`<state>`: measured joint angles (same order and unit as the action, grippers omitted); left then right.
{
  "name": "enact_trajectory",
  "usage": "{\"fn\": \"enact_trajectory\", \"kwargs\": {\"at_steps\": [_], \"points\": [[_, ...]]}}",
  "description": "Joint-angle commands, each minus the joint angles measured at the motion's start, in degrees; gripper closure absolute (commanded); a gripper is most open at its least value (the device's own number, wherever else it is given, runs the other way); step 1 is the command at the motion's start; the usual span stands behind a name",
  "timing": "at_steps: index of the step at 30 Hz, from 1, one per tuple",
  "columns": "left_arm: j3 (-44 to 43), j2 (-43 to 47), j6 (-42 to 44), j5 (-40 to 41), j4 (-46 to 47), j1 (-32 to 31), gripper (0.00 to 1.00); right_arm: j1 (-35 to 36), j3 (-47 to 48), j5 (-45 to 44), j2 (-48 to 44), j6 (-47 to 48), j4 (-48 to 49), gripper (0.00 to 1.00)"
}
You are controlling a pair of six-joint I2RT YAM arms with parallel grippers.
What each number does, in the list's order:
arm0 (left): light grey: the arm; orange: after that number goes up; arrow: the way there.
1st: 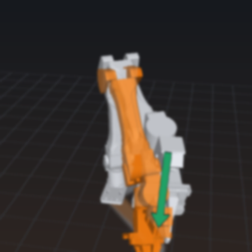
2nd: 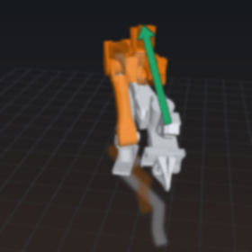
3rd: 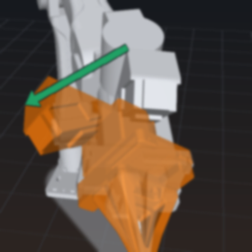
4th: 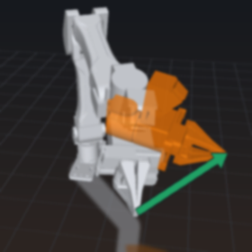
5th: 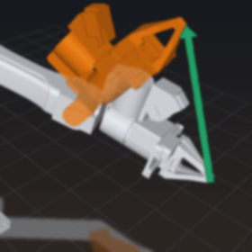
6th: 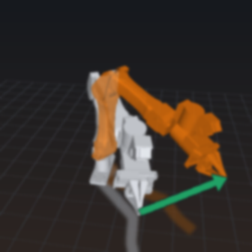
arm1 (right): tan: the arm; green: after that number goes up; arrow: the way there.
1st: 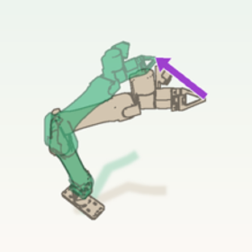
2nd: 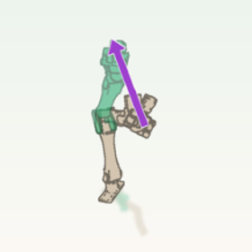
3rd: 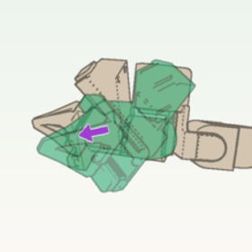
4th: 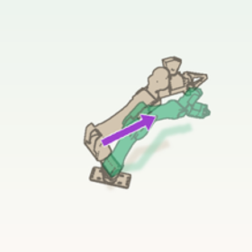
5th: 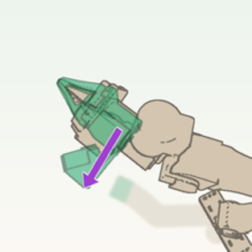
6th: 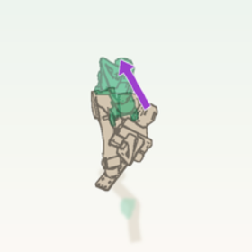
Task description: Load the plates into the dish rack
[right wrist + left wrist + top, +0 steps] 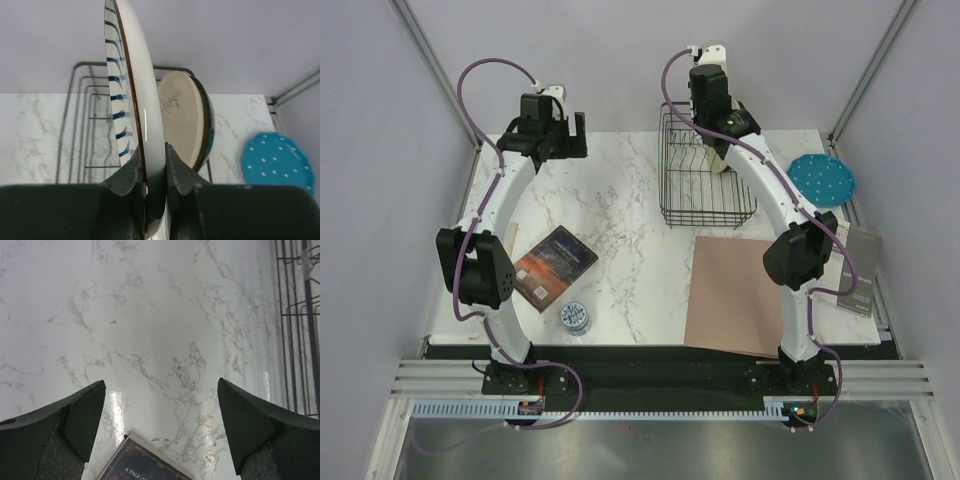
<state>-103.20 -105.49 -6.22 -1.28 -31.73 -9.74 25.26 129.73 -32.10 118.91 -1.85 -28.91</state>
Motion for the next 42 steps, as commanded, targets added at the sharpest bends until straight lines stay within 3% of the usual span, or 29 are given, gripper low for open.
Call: {"fn": "enact_trajectory", "kwargs": {"at_steps": [1,15,42], "points": [[1.86,1.6,-3.01,9.97,0.26,0.33,0.0,-0.21,7.02,-17.29,0.35,6.41,8.26,1.0],[3.97,0.73,-4.07,9.45,0.79,0.42,0.0,-0.29,8.17,-17.56,6.94,7.47,5.0,1.0],[1.69,-3.67,-2.39,7.08,-0.79,0.42,0.0,-2.93,8.87,-11.06,16.34,-2.19,0.78,1.0]]}}
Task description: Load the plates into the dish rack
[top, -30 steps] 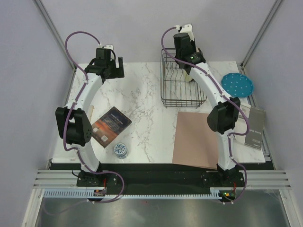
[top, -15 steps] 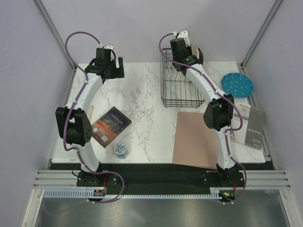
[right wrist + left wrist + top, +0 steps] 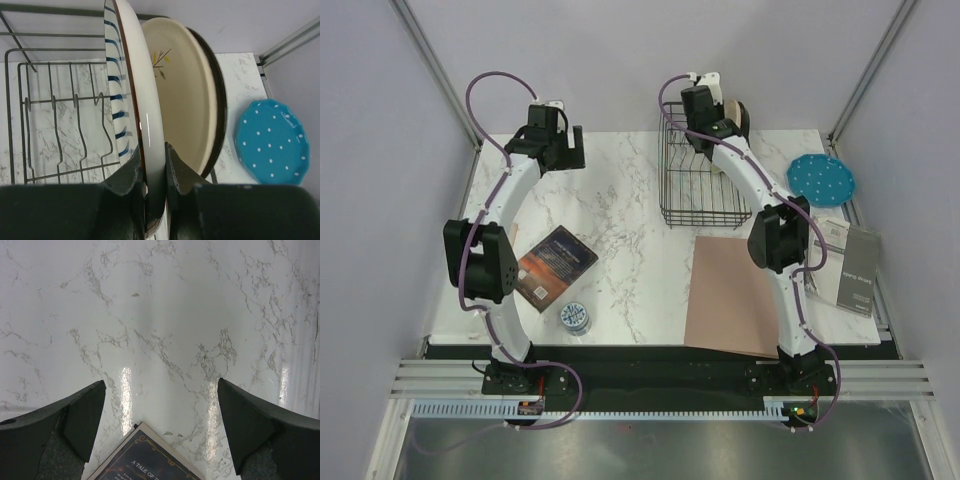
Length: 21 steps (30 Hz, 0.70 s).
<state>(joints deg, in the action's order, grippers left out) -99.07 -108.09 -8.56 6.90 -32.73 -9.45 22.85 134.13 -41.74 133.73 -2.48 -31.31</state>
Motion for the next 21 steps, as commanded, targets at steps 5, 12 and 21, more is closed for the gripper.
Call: {"fn": "enact_trajectory", "kwargs": {"at_steps": [5,12,21], "points": [[-3.41,-1.77,-0.06,-2.5,-0.58,0.14,0.0,-0.53,7.46,-0.89,5.13,-1.04,3.1,0.94],[-2.8,-2.03,0.56,-2.41,-1.72,0.14,0.0,-0.7,3.52,0.69,-1.43,0.63,2.83,0.28],[-3.59,-3.26,2.39,-6.45,-2.95,0.14,0.0,-9.74,-10.89,9.22,-18.93,3.77,1.17,0.18]]}}
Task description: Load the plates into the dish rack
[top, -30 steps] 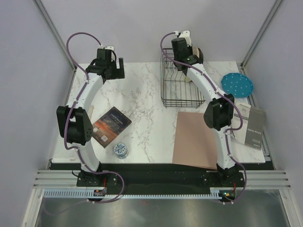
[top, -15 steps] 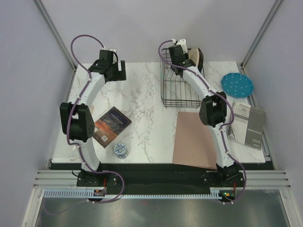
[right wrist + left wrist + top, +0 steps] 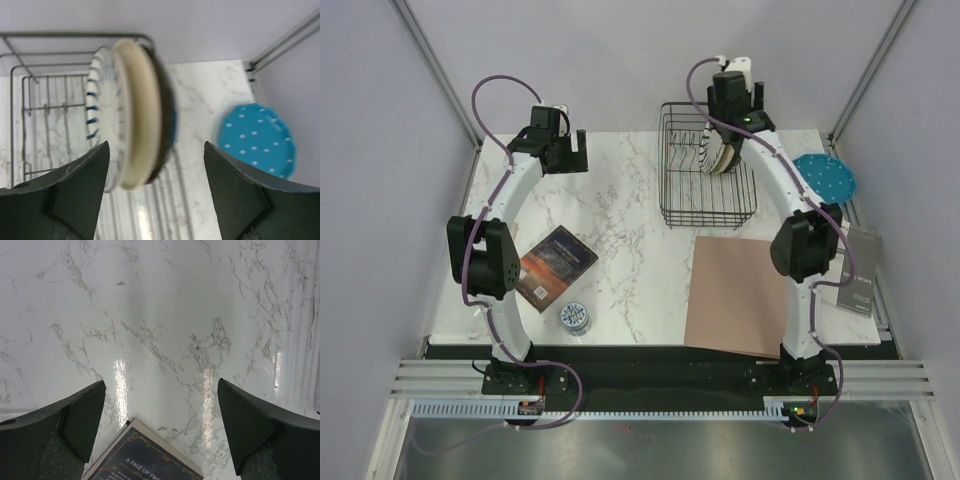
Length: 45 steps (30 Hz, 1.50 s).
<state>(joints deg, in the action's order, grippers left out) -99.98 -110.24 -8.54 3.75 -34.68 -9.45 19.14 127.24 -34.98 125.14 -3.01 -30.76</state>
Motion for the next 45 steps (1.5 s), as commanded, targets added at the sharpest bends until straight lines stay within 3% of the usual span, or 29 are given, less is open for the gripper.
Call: {"fn": "enact_trajectory", "kwargs": {"at_steps": [1,3,6,7,8,11,15,30,45], "points": [[-2.5,-0.95,3.17,-4.79,-1.01,0.14,0.0,-7.17,-5.58,1.94,-10.88,7.28,0.36,0.18],[-1.88,-1.03,4.05,-9.09,-1.1,0.66,0.0,-11.55,-8.67,5.08,-12.11,10.2,-2.09,0.26],[-2.32,-2.79,2.83,-17.7,-2.84,2.15,0.0,-18.83,-13.85,11.04,-14.48,11.35,-3.33,0.31],[-2.58,-3.4,2.82,-20.25,-3.38,2.33,0.0,-21.74,-15.86,14.99,-15.1,12.31,-3.77,0.32],[-2.58,-4.19,2.82,-23.32,-3.55,2.33,0.0,-23.77,-16.93,24.51,-15.45,15.28,-4.21,0.37],[-2.41,-4.11,3.26,-25.1,-3.47,2.25,0.0,-28.88,-20.71,40.18,-15.72,23.8,-6.67,0.46],[-2.41,-3.24,6.06,-22.39,-3.73,2.33,0.0,-30.47,-26.6,44.9,-15.46,38.74,-8.52,0.49],[-1.26,-3.84,9.84,-15.62,-5.58,2.33,0.0,-30.74,-25.29,46.32,-4.74,46.86,-6.42,0.56],[-1.71,-6.22,13.1,-11.05,-5.67,2.33,0.0,-30.74,-23.7,44.83,2.91,46.34,-1.32,0.57]]}}
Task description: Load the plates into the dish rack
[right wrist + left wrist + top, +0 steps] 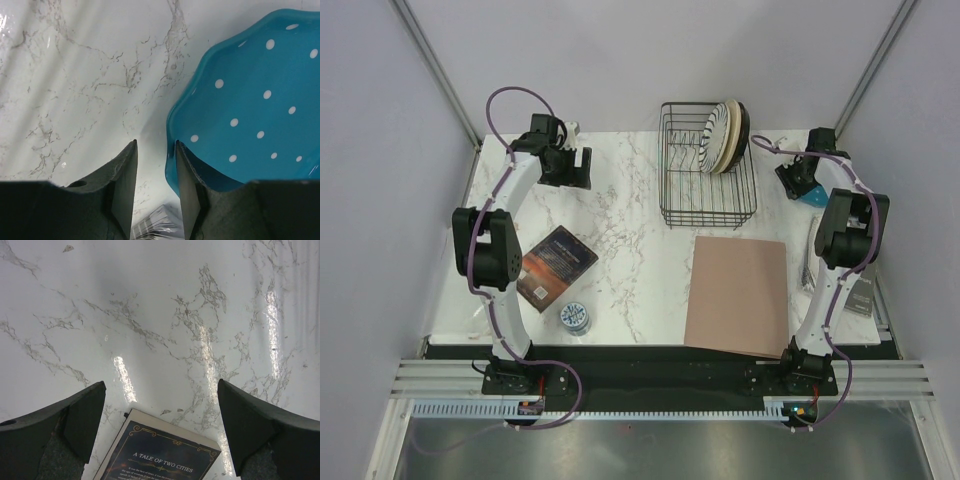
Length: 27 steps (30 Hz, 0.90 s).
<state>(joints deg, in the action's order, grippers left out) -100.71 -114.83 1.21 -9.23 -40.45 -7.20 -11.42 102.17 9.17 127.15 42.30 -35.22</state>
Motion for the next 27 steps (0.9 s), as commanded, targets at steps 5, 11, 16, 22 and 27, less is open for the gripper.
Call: {"fn": "enact_trajectory", "kwargs": {"at_steps": [5,11,16,22,27], "points": [[-0.98,-2.6,3.71,2.82,0.1,0.08,0.0,-0.18,-0.74,-1.61,1.52,1.81,5.33,0.74],[0.16,-1.63,4.32,3.61,0.28,0.08,0.0,-0.09,-4.43,-7.31,1.26,2.17,8.94,0.79],[1.74,-0.14,4.24,3.08,0.46,0.08,0.0,-0.18,-7.86,-7.41,1.43,2.61,11.31,0.8],[3.85,2.59,5.03,3.78,0.72,0.08,0.0,-0.18,-10.23,-6.62,-0.84,1.99,13.06,1.0],[4.47,3.91,5.03,3.96,1.42,0.08,0.0,-0.18,-15.94,-5.3,-8.57,4.1,15.27,1.0]]}}
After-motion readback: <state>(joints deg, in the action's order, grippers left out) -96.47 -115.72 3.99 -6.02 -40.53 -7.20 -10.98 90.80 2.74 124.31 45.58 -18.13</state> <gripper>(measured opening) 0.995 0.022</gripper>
